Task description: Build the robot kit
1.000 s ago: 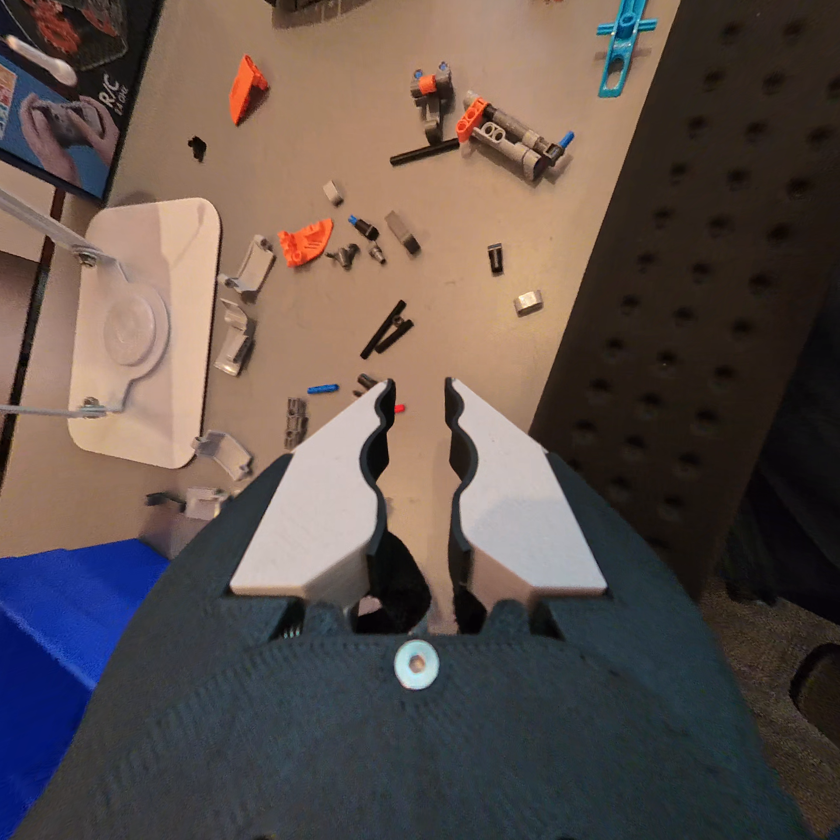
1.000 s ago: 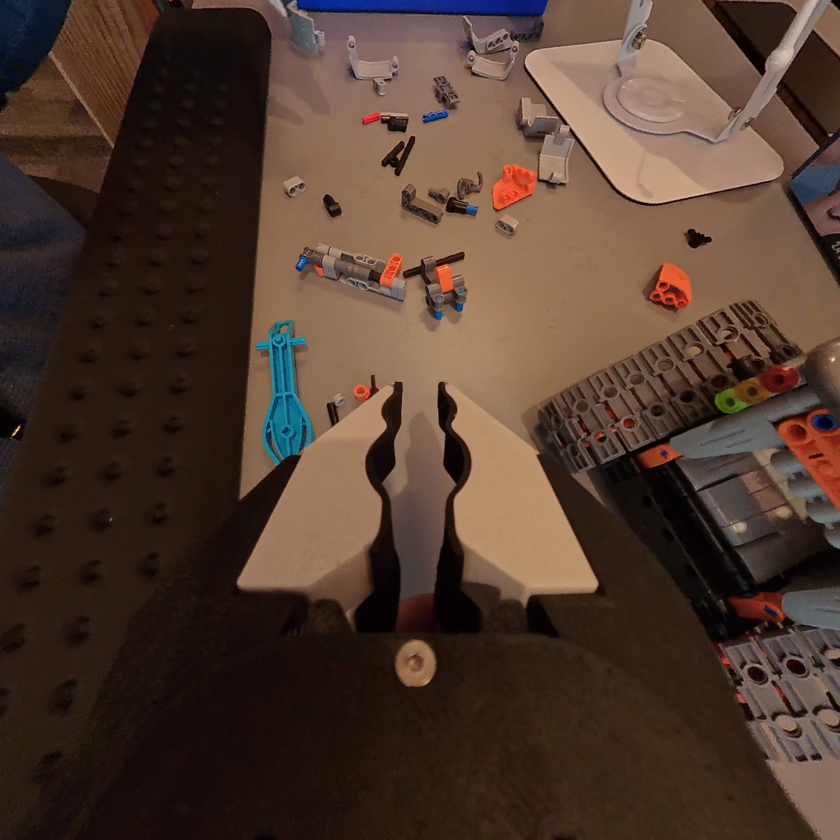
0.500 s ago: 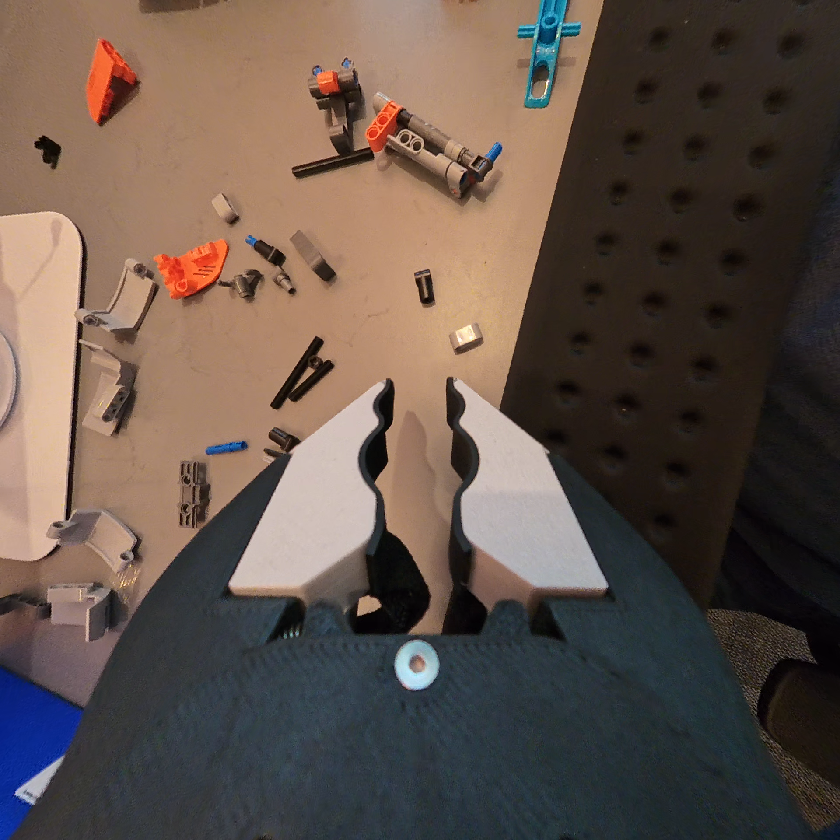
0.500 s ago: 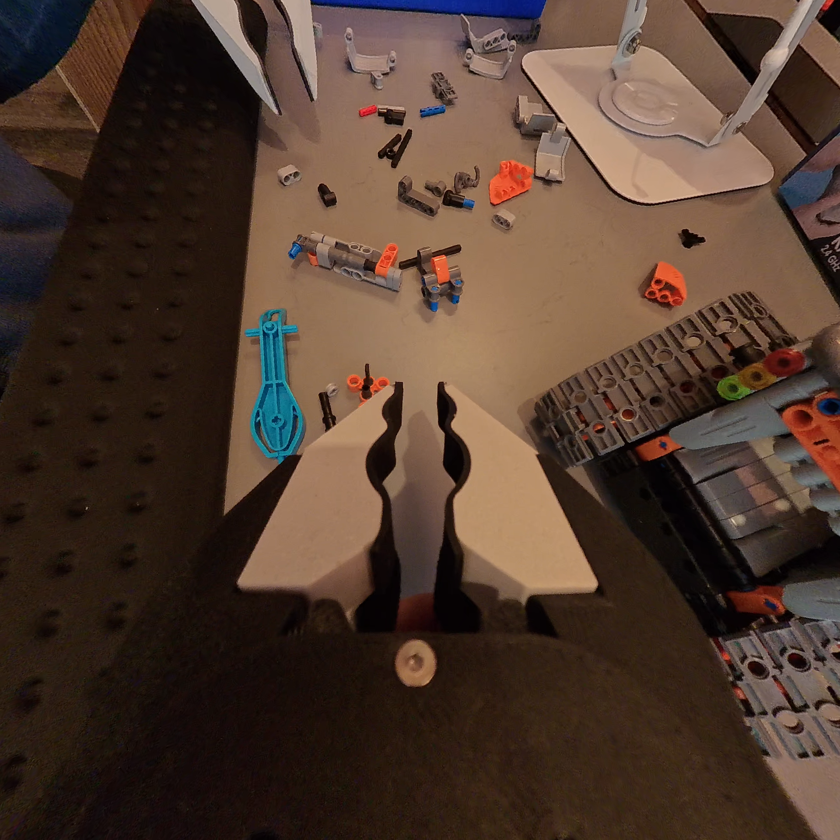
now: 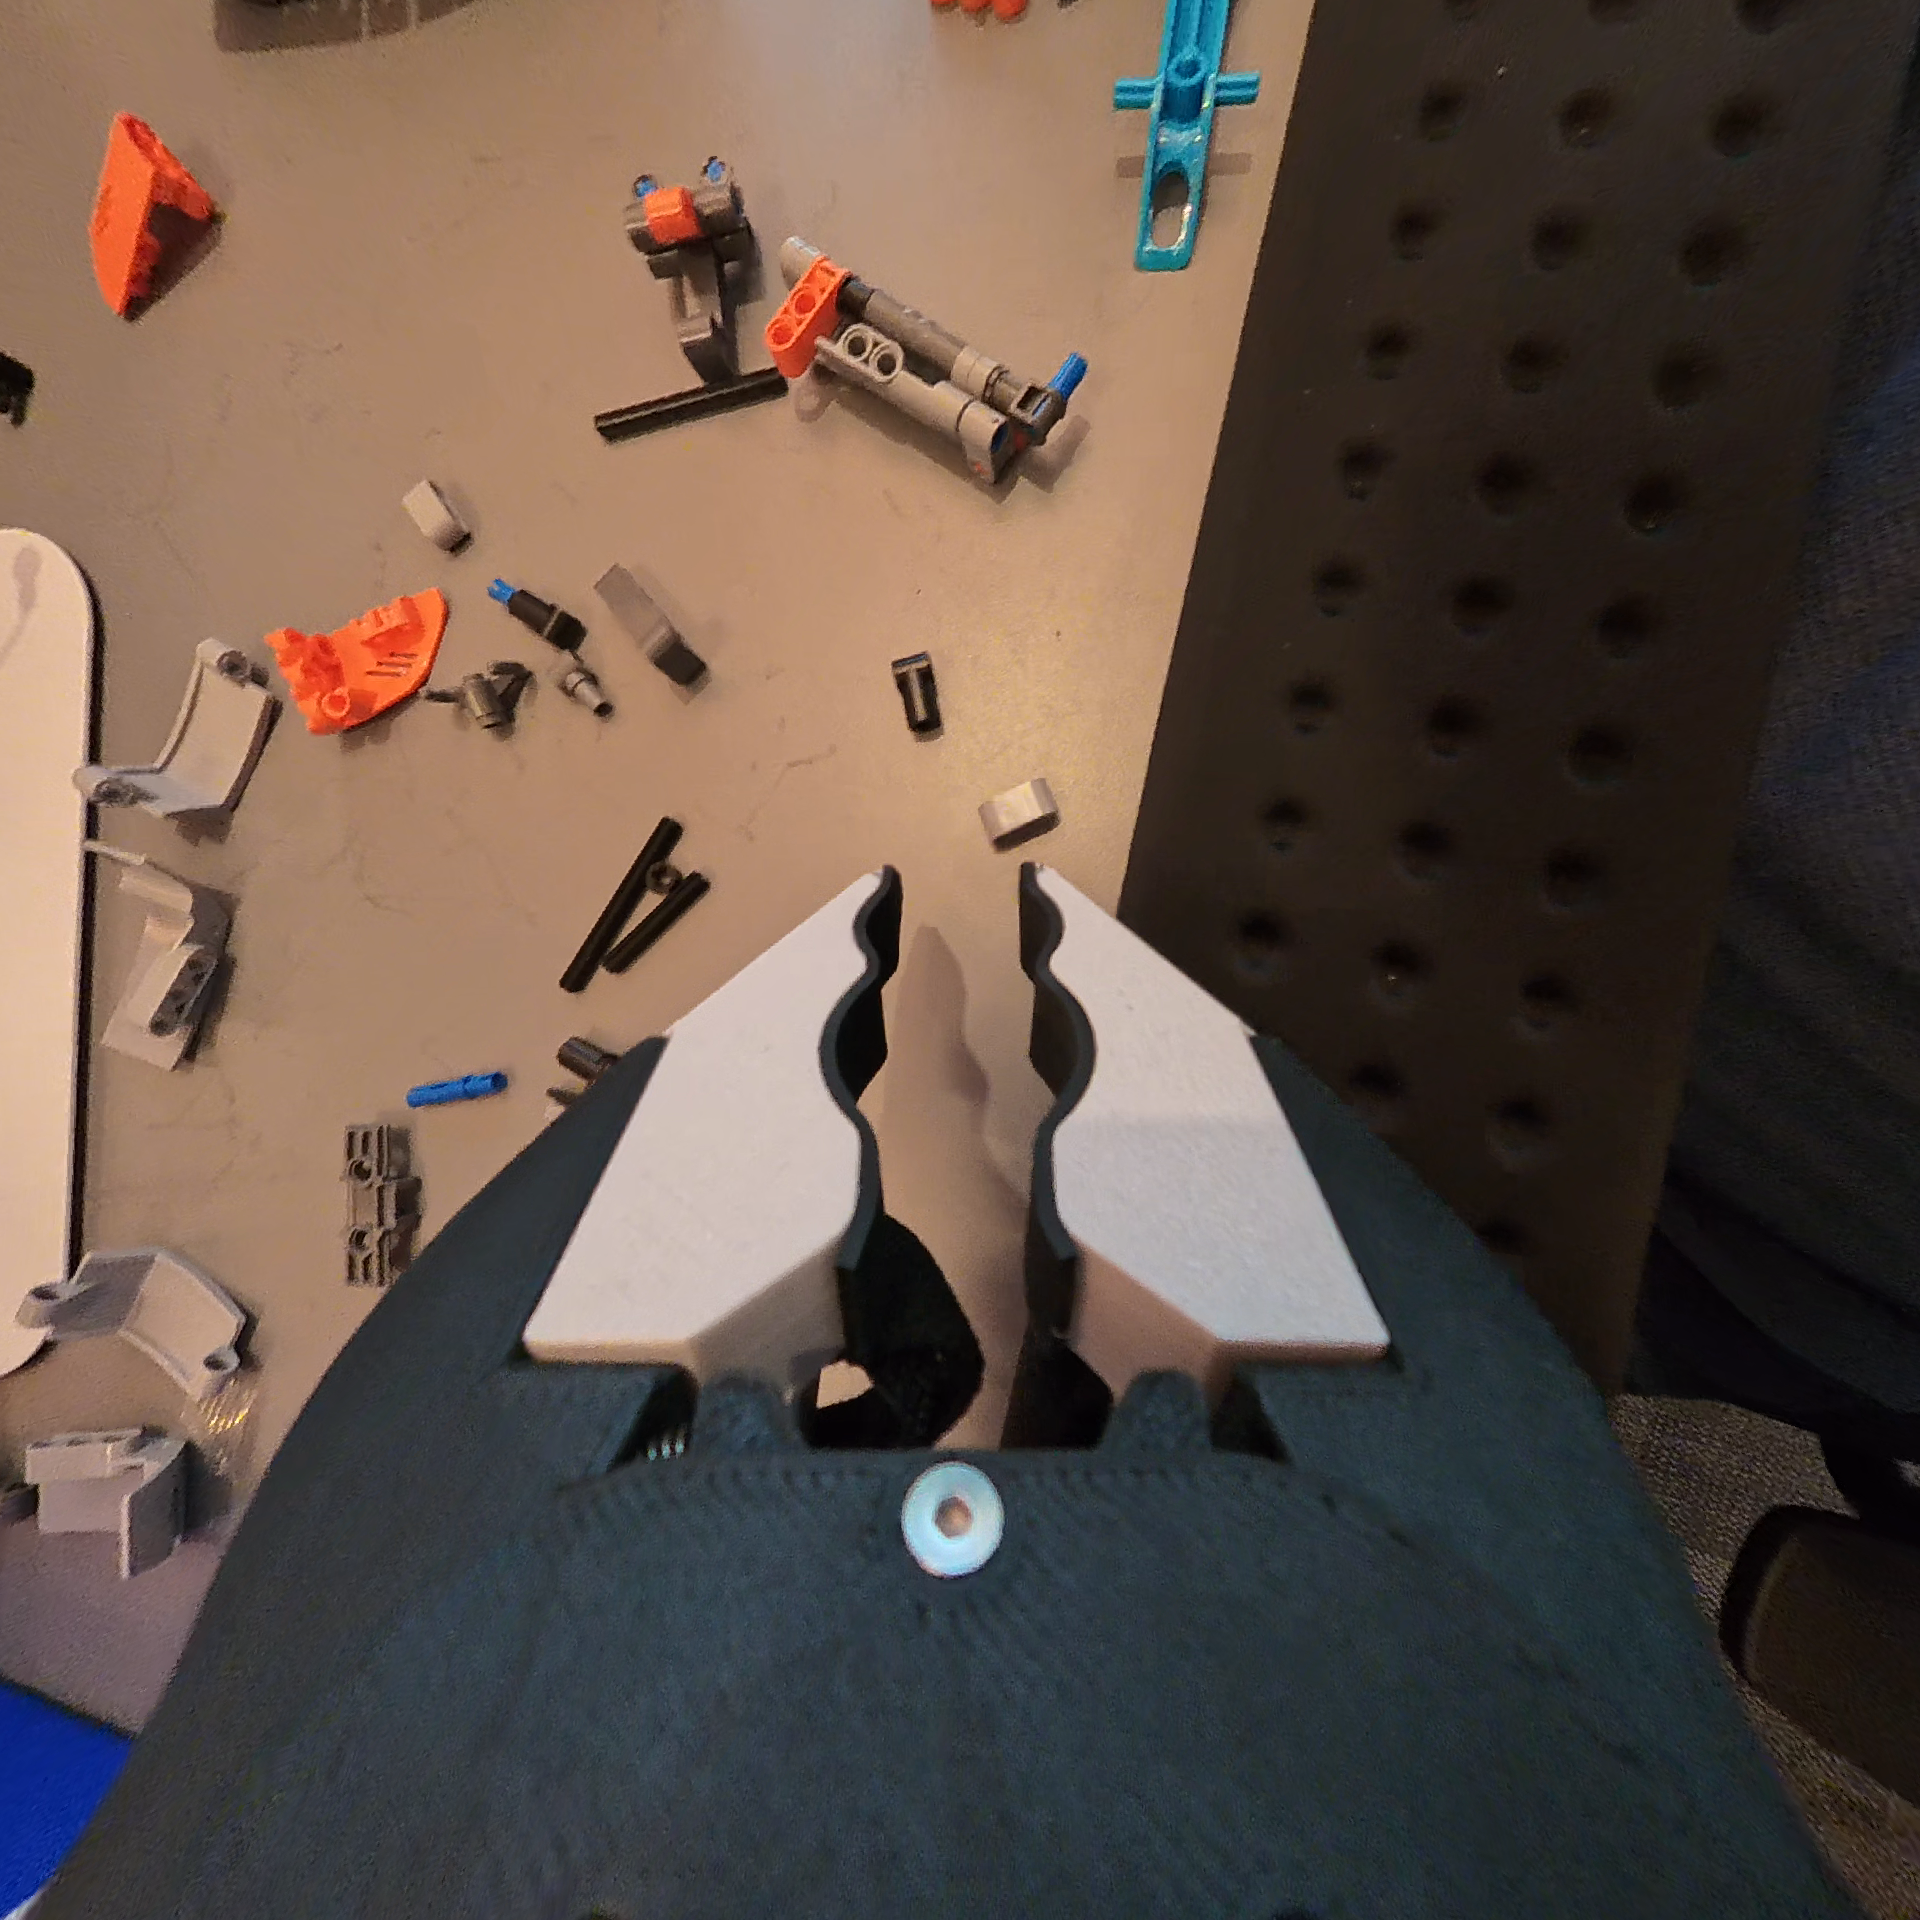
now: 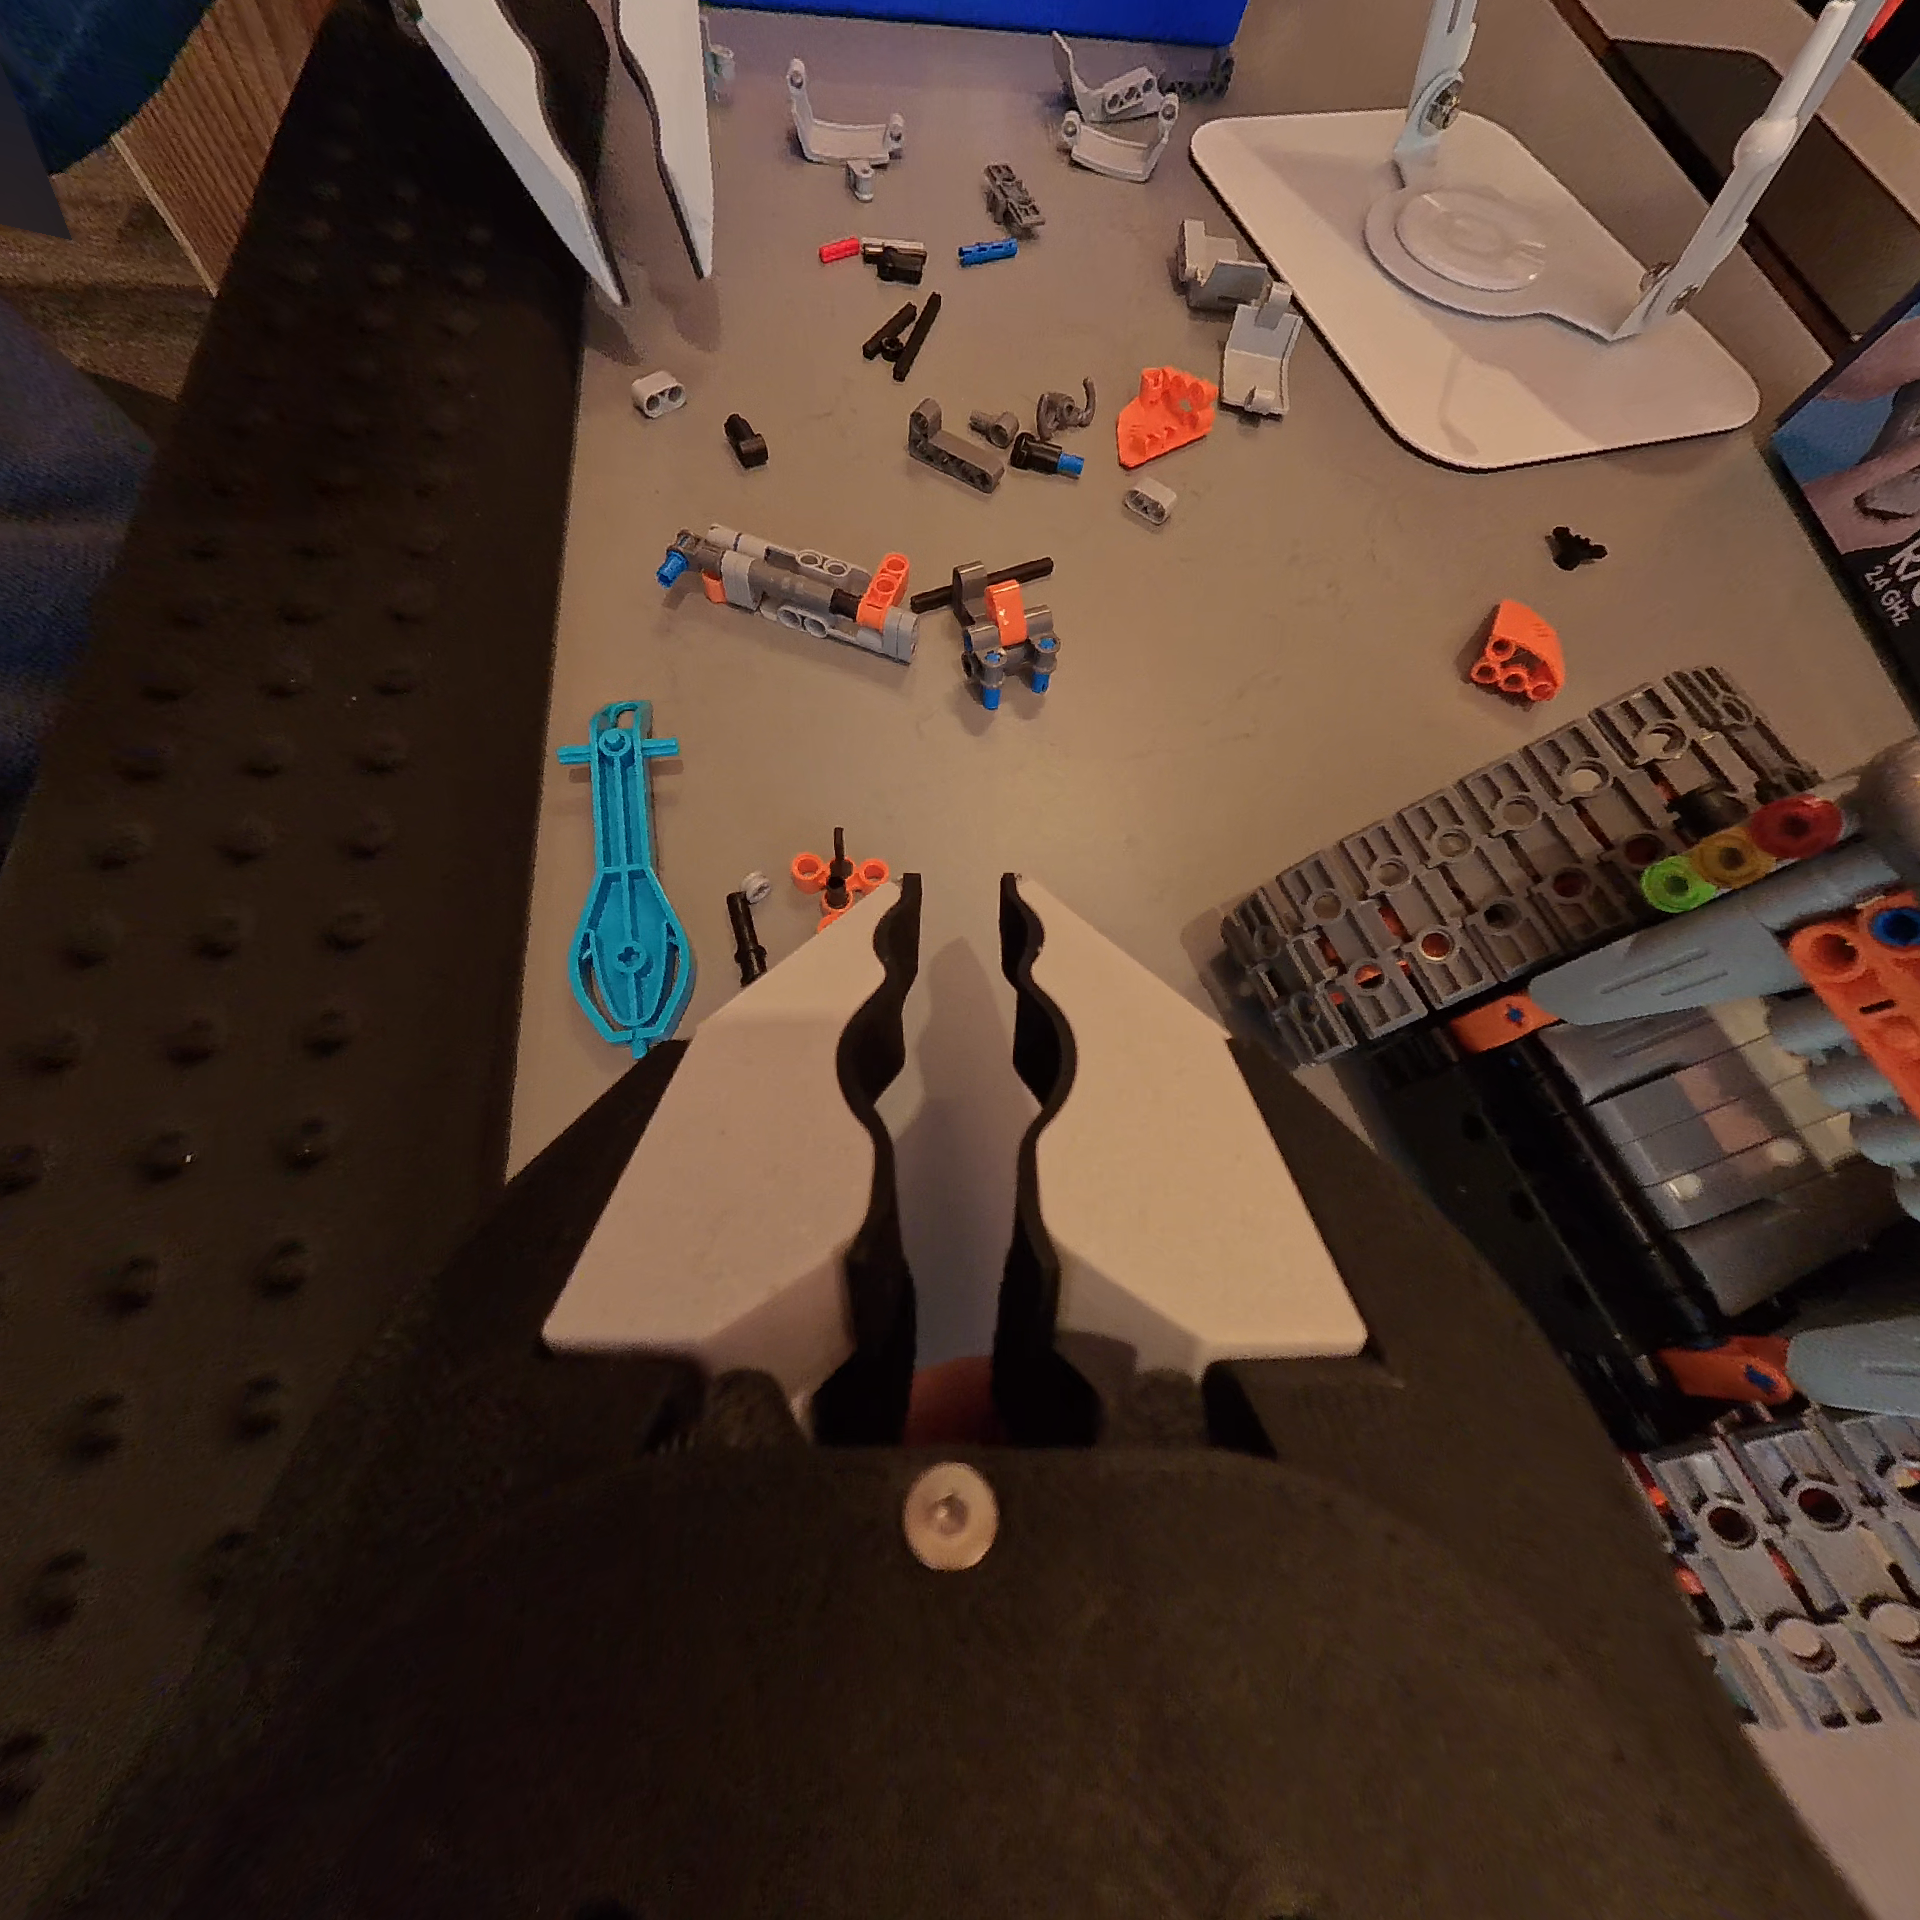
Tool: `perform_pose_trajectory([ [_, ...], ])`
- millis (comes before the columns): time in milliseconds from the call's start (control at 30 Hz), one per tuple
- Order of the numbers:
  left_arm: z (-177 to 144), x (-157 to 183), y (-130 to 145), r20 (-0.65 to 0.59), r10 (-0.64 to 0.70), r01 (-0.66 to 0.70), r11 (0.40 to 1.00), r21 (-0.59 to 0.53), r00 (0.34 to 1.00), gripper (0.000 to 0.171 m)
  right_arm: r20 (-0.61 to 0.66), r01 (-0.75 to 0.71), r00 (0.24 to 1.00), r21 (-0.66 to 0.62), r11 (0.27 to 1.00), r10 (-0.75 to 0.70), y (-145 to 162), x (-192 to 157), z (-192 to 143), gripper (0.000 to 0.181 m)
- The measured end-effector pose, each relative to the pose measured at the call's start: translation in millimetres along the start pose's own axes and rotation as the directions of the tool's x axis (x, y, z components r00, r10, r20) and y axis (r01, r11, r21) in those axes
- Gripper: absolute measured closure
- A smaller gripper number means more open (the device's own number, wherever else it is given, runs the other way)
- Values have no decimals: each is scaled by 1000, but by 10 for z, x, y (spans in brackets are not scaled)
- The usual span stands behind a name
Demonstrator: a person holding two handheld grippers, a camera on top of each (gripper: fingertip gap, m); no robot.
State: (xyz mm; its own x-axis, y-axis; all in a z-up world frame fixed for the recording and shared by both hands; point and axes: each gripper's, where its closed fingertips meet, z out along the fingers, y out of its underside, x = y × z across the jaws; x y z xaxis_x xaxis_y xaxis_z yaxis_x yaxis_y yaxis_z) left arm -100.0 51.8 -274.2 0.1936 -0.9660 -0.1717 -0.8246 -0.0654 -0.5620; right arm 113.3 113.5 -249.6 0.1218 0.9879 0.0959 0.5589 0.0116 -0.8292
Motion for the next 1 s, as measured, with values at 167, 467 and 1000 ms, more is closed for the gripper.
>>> perform_pose_trajectory([
  [167,107,74,-41,-31,-3,2,1000,-13,1000,150,3,4,1000,0,1000,-4,-6,-11,5,168],
  [467,219,135,-31,-83,-44,41,998,-38,996,155,5,14,1000,-2,1000,-14,-12,-34,8,169],
  [1000,-576,-369,304,250,-133,141,990,-16,959,139,7,14,1000,2,1000,-14,31,-18,-5,169],
])
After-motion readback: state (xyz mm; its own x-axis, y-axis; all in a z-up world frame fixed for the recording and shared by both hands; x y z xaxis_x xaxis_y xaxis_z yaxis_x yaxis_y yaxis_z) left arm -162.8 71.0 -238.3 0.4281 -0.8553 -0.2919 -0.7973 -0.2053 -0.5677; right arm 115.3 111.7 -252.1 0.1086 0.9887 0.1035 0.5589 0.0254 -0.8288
